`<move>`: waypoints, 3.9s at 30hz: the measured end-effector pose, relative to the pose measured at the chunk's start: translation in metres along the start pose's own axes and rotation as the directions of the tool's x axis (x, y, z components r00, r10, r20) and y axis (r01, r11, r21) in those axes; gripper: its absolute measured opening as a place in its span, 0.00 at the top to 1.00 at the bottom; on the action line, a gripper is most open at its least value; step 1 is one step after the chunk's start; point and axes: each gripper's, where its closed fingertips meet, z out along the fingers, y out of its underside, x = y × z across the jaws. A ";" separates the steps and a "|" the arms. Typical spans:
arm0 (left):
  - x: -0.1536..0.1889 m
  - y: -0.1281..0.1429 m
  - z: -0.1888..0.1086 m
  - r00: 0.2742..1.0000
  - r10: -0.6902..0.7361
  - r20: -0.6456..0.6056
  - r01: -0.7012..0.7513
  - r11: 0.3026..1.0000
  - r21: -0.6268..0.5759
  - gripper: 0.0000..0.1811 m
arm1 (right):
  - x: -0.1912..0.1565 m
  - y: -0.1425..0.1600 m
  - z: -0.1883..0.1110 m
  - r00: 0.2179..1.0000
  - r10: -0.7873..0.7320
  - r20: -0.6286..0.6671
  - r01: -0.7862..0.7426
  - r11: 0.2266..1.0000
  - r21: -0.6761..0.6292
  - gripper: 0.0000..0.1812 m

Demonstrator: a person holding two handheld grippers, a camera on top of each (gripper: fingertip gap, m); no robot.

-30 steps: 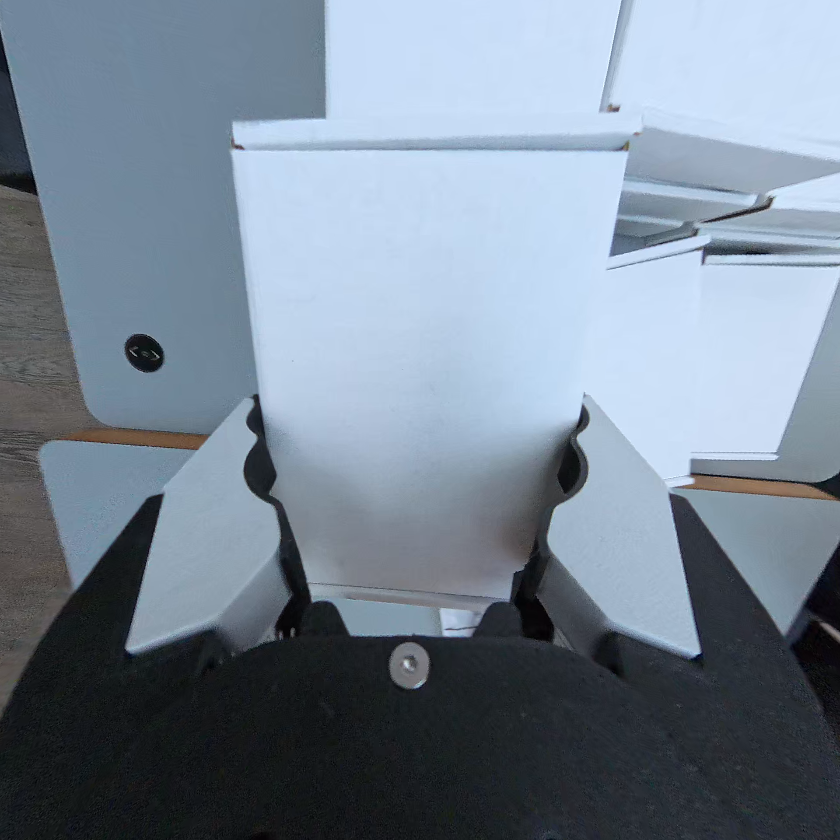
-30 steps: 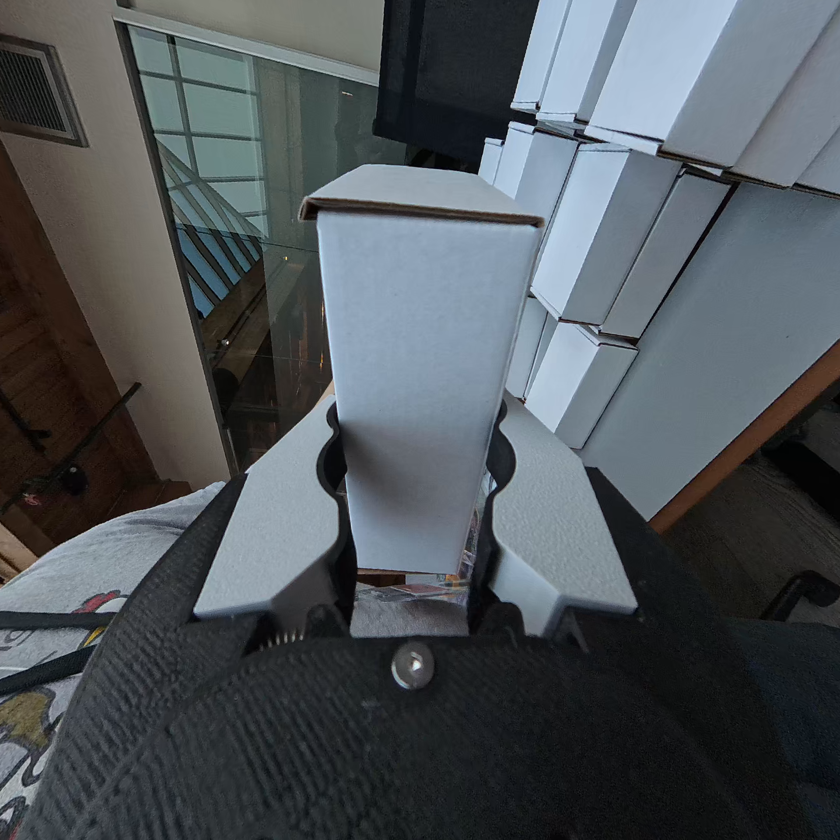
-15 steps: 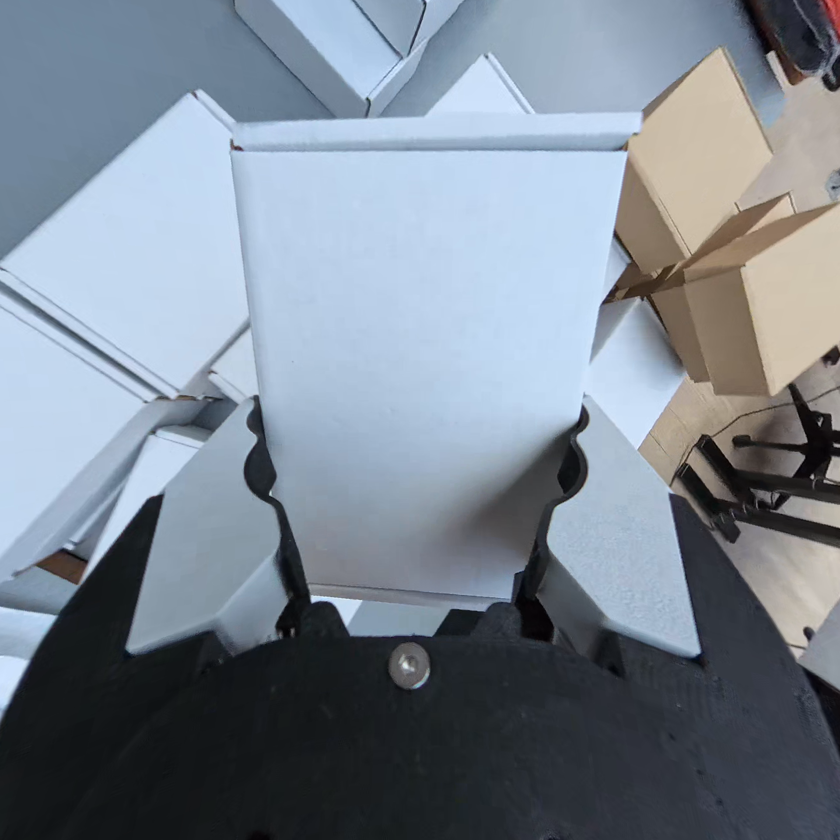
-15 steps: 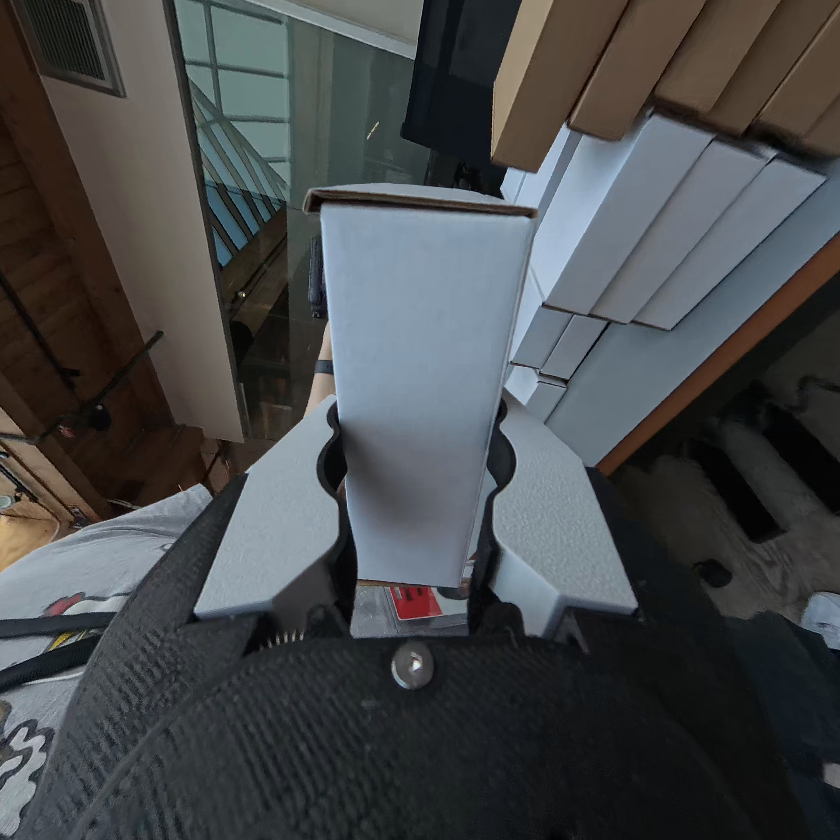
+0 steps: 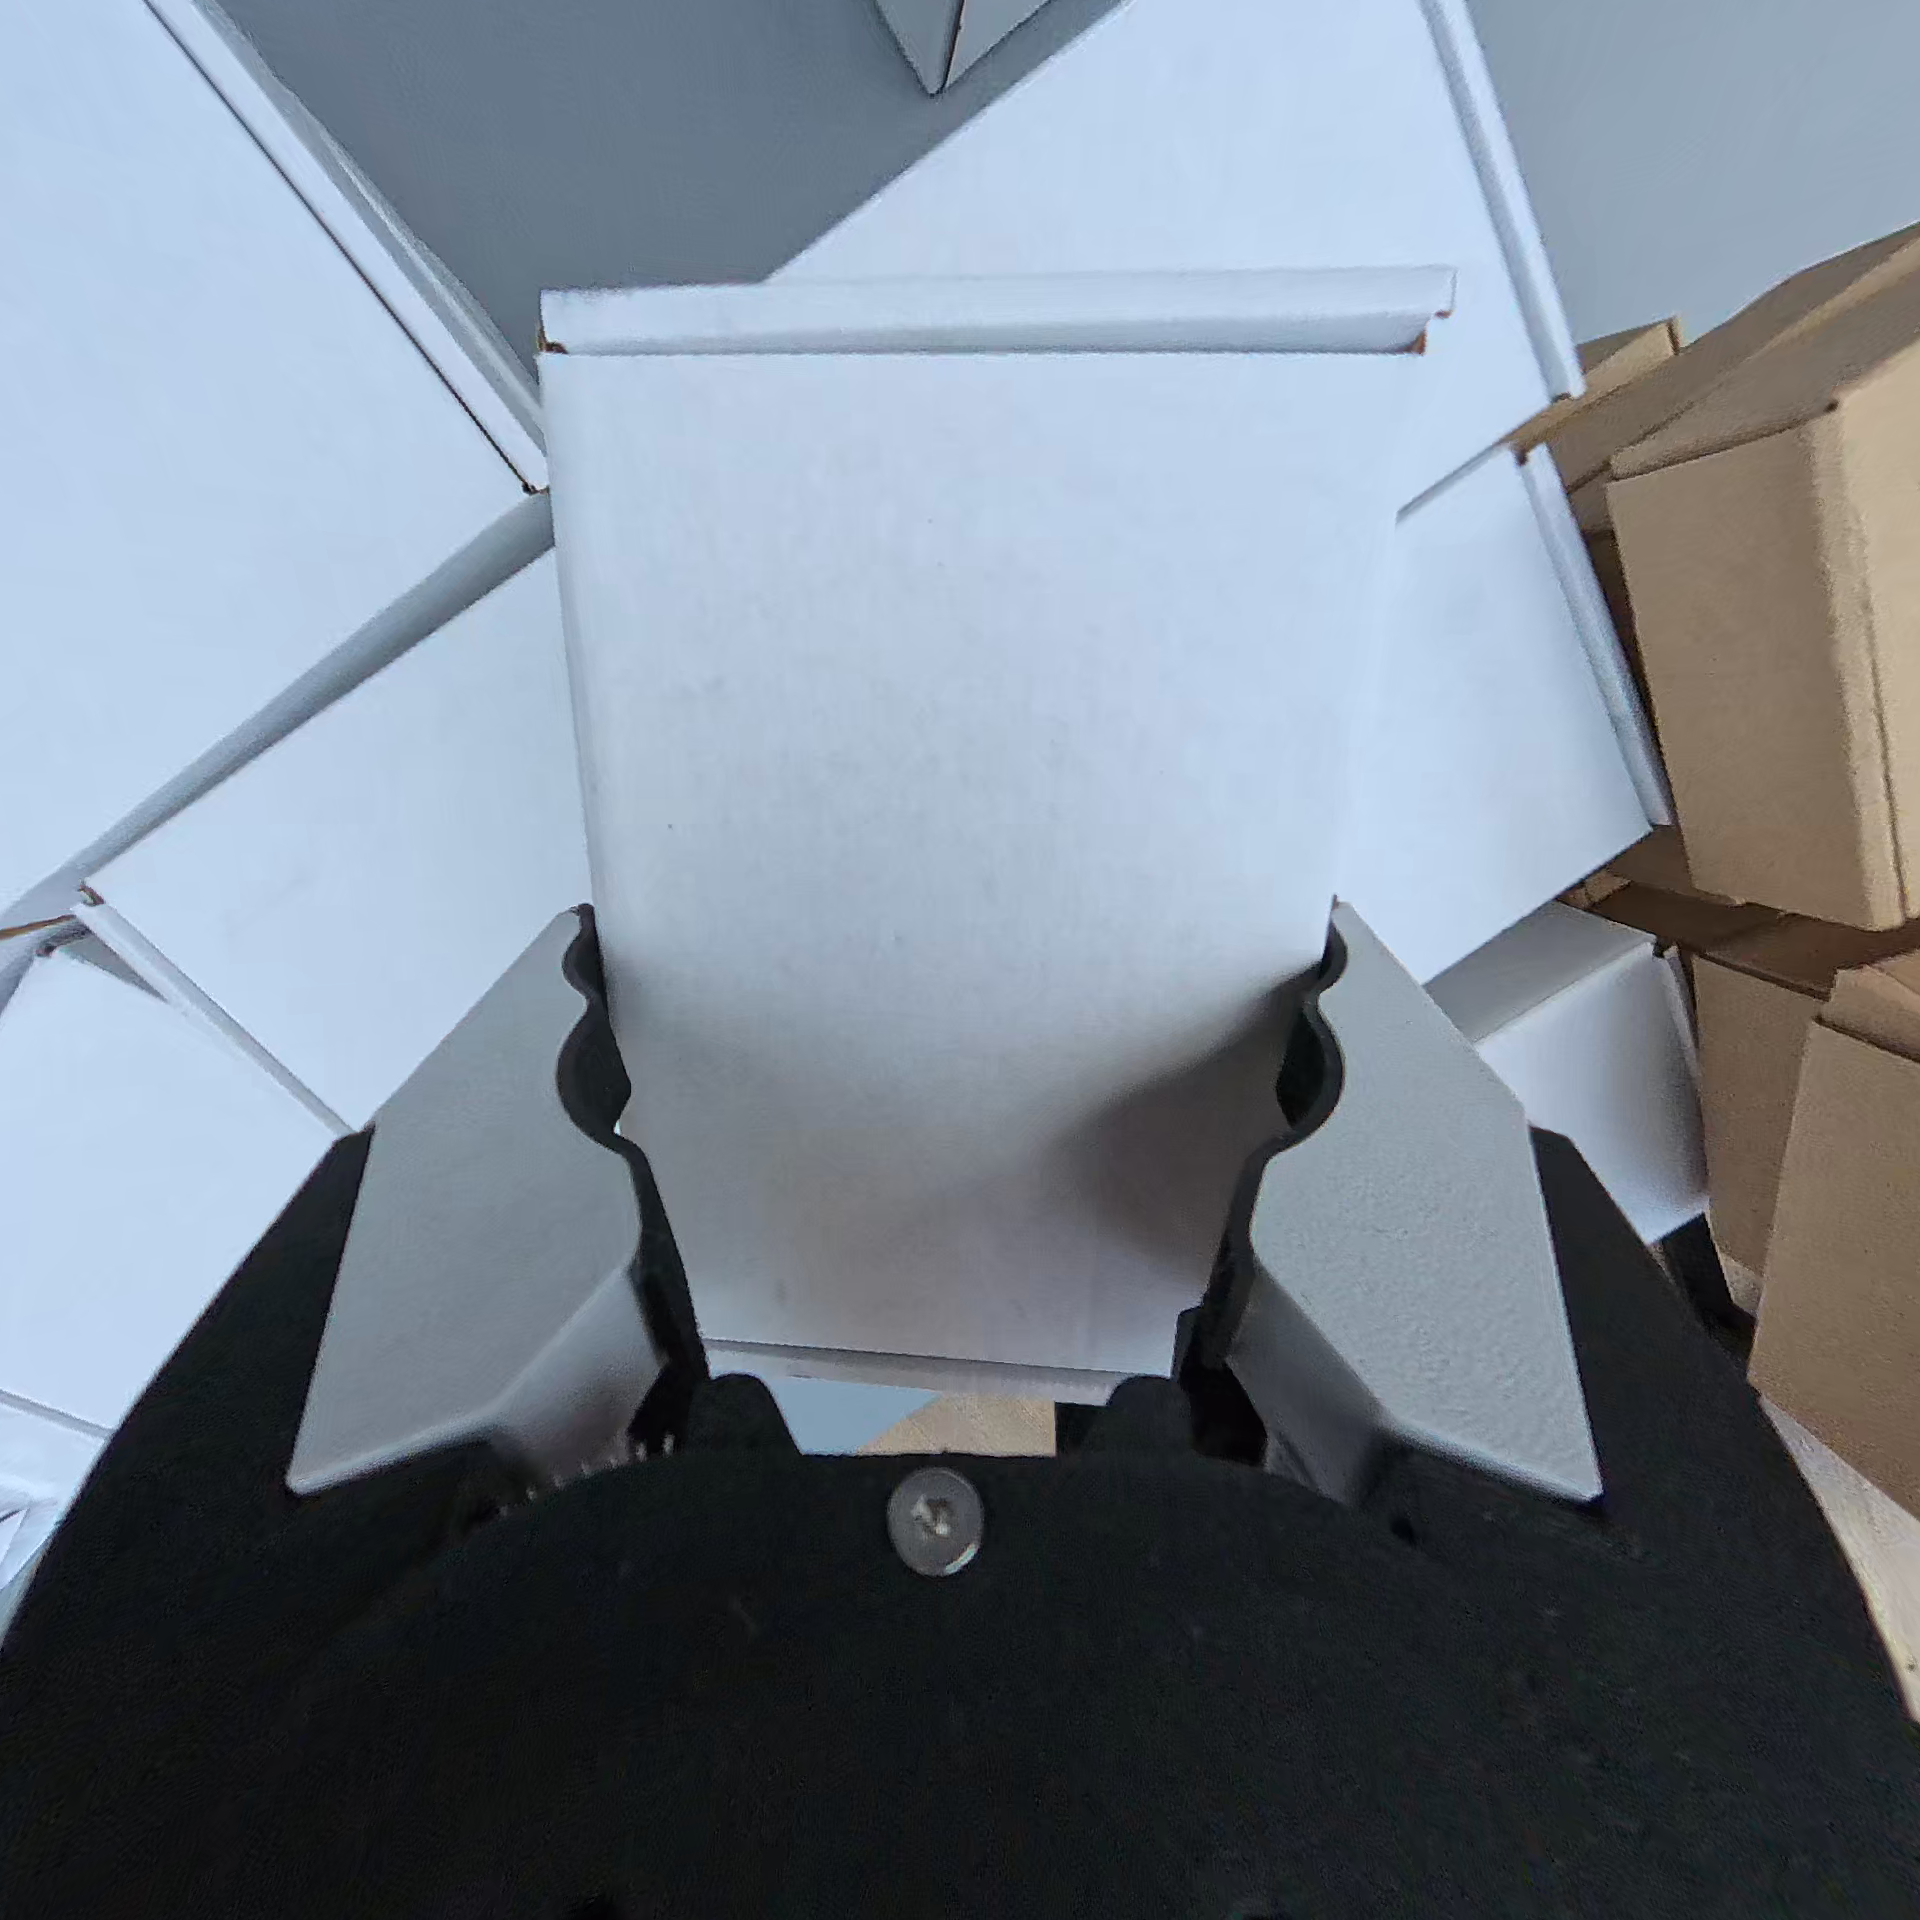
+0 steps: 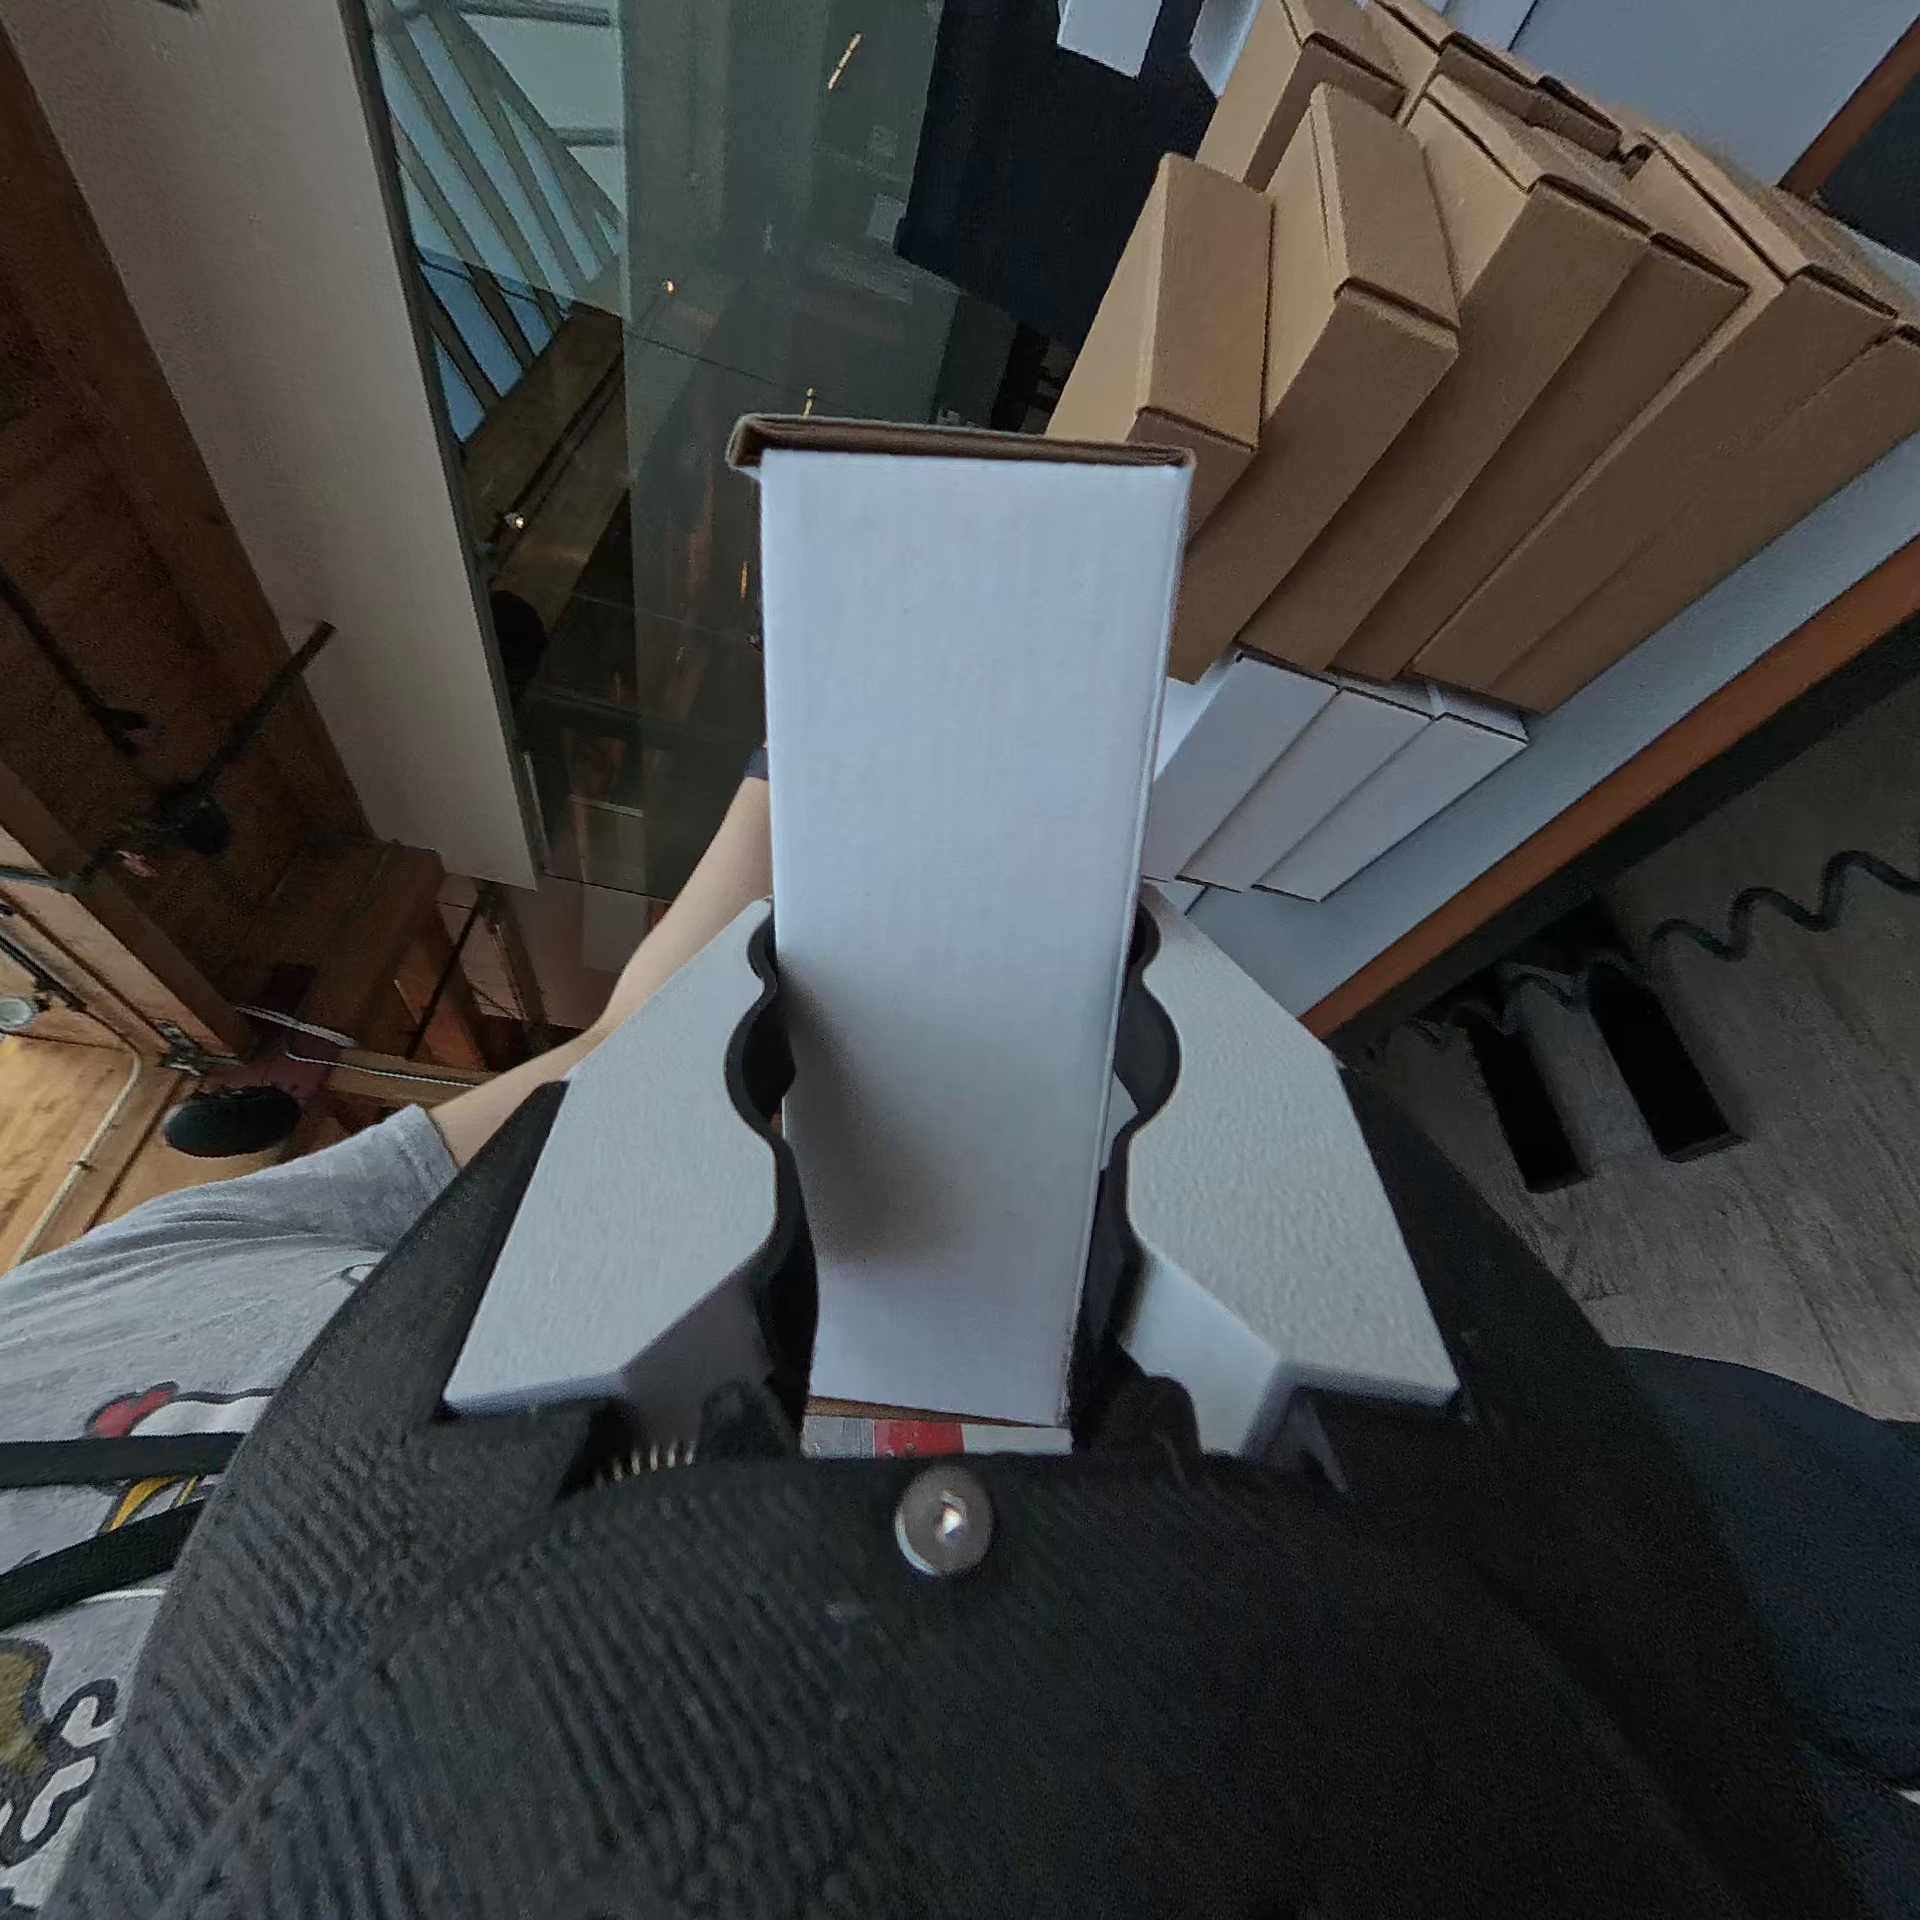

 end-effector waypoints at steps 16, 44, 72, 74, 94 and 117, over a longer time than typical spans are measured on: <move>-0.024 0.021 -0.052 0.660 -0.316 -0.681 0.602 0.765 0.229 0.43 | 0.042 -0.132 0.038 0.997 -0.005 0.072 0.021 0.972 -0.234 0.66; 0.034 0.046 -0.008 0.090 -0.245 -0.965 0.629 0.766 -0.136 0.44 | 0.041 -0.202 0.207 0.975 0.206 0.086 -0.143 0.871 -0.470 0.66; 0.079 -0.151 -0.271 0.066 -0.114 -0.991 0.806 0.592 -0.014 0.65 | -0.038 -0.513 0.279 0.895 0.401 0.196 -0.217 0.775 -0.593 0.66; 0.071 -0.188 -0.292 0.118 -0.118 -0.986 0.796 0.605 0.023 0.65 | -0.063 -0.543 0.308 0.897 0.392 0.206 -0.210 0.785 -0.582 0.66; 0.080 -0.367 -0.342 0.301 -0.208 -0.930 0.672 0.739 0.052 0.65 | -0.164 -0.634 0.454 0.971 0.187 0.148 -0.071 0.819 -0.569 0.66; 0.078 -0.379 -0.342 0.232 -0.204 -0.951 0.699 0.715 0.017 0.65 | -0.182 -0.627 0.471 0.972 0.183 0.145 -0.071 0.822 -0.565 0.66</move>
